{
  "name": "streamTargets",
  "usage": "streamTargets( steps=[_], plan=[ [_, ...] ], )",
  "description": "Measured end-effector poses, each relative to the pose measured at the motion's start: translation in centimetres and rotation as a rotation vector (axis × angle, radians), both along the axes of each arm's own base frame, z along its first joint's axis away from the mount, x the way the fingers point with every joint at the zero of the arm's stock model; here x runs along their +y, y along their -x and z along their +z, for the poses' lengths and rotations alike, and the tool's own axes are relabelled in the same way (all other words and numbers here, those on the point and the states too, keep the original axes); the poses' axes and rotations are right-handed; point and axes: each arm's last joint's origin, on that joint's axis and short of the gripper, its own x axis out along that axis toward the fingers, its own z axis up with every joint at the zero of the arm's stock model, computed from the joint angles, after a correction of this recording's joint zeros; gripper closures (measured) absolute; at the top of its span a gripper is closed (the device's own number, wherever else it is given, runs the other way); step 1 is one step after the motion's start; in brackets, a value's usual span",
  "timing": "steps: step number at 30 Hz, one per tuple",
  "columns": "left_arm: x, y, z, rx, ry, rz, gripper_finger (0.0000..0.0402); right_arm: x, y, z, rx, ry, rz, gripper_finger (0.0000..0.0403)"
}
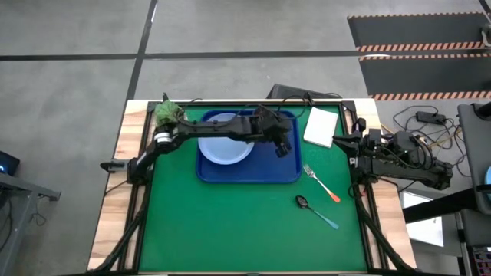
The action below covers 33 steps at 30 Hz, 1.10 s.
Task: Pick and place plate/cup/fork/spoon on tray
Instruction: Put the orange cup on the blue tray to the top right of the blue plate, then put the orange fork on the blue tray to the right of the blue plate
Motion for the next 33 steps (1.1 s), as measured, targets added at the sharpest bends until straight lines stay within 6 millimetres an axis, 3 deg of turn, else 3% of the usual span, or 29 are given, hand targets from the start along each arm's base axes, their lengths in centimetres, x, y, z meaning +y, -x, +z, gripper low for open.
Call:
streamTargets(
  steps=[9, 24, 29, 33],
  plan=[
    [1.7, 1.2, -4.4, 0.095, -0.081, 0.138, 0.0357, 0.0, 0.0, 0.0, -0.001, -0.003, 0.000, 0.0360],
    [3.6, 1.8, -4.2, 0.125, -0.186, 0.253, 0.0357, 0.0, 0.0, 0.0, 0.001, 0.000, 0.000, 0.0360],
    [1.5, 1.6, -2.9, 0.110, -0.206, 0.196, 0.0357, 0.0, 0.0, -0.1, 0.004, -0.002, 0.000, 0.0360],
    [-1.7, 2.1, 0.1, 0.068, -0.218, 0.081, 0.0357, 0.0, -0.1, -0.1, 0.007, -0.011, 0.001, 0.0360]
  ],
)
